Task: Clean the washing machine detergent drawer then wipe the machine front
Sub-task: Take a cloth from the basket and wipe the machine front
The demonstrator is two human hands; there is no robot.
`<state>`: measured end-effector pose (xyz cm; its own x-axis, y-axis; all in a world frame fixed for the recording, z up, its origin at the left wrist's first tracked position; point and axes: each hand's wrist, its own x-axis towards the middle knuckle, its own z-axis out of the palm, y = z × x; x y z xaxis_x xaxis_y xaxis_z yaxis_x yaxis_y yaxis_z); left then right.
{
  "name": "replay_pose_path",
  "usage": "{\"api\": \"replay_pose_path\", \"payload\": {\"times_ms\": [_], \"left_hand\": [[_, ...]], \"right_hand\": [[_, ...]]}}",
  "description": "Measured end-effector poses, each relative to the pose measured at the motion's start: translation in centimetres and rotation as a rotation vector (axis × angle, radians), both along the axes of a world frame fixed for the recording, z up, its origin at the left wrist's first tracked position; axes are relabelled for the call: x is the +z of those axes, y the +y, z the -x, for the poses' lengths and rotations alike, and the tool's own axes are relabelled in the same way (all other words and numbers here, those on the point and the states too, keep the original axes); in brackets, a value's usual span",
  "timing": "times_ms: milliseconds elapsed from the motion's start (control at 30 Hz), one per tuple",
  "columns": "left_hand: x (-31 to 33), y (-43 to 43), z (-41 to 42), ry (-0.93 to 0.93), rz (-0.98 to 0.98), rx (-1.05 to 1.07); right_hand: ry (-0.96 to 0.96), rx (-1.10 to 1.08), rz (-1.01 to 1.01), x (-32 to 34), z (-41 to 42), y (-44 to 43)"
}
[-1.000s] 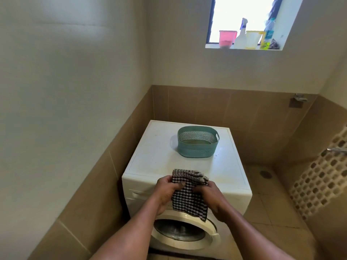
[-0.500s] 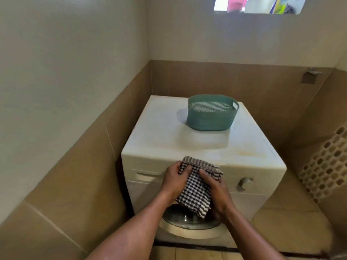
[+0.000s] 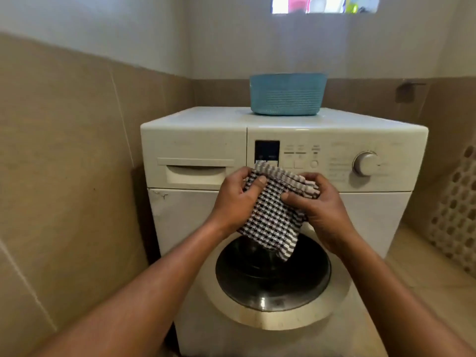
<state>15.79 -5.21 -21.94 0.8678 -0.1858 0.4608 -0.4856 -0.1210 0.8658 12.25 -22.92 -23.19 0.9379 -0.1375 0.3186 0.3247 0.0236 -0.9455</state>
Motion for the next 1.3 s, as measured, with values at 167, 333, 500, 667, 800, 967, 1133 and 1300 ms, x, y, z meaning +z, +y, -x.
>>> {"api": "replay_pose_path", "payload": {"times_ms": [167, 333, 500, 667, 800, 967, 1133, 1300], "left_hand": [[-2.3, 1.6, 0.5, -0.059, 0.064, 0.094], [2.2, 4.0, -1.3, -0.212, 0.102, 0.256], [6.5, 5.1, -4.6, -0.244, 0.048, 0.460], [5.7, 5.2, -4.8, -0.327, -0.144, 0.561], [5.2, 7.4, -4.7, -0.424, -0.386, 0.670], [4.9, 11.4, -5.5, -0.537, -0.487, 0.806], [5.1, 15.3, -7.0, -0.458, -0.427, 0.634], [6.1, 15.6, -6.9, -0.347, -0.173, 0.669]], "right_hand": [[-0.225, -0.276, 0.351, -0.7, 0.5, 3.4], [-0.516, -0.529, 0.558, 4.9, -1.1, 6.7], [-0.719, -0.949, 1.004, 5.7, -4.8, 10.8], [-0.614, -0.630, 1.002, -0.3, -7.1, 12.6], [-0.518, -0.775, 1.157, -0.2, -8.2, 13.3], [-0.535, -0.779, 1.345, 2.4, -9.5, 15.8], [-0.651, -0.692, 1.456, 3.3, -11.1, 21.3], [-0.652, -0.576, 1.551, 3.7, -12.0, 25.7]]}}
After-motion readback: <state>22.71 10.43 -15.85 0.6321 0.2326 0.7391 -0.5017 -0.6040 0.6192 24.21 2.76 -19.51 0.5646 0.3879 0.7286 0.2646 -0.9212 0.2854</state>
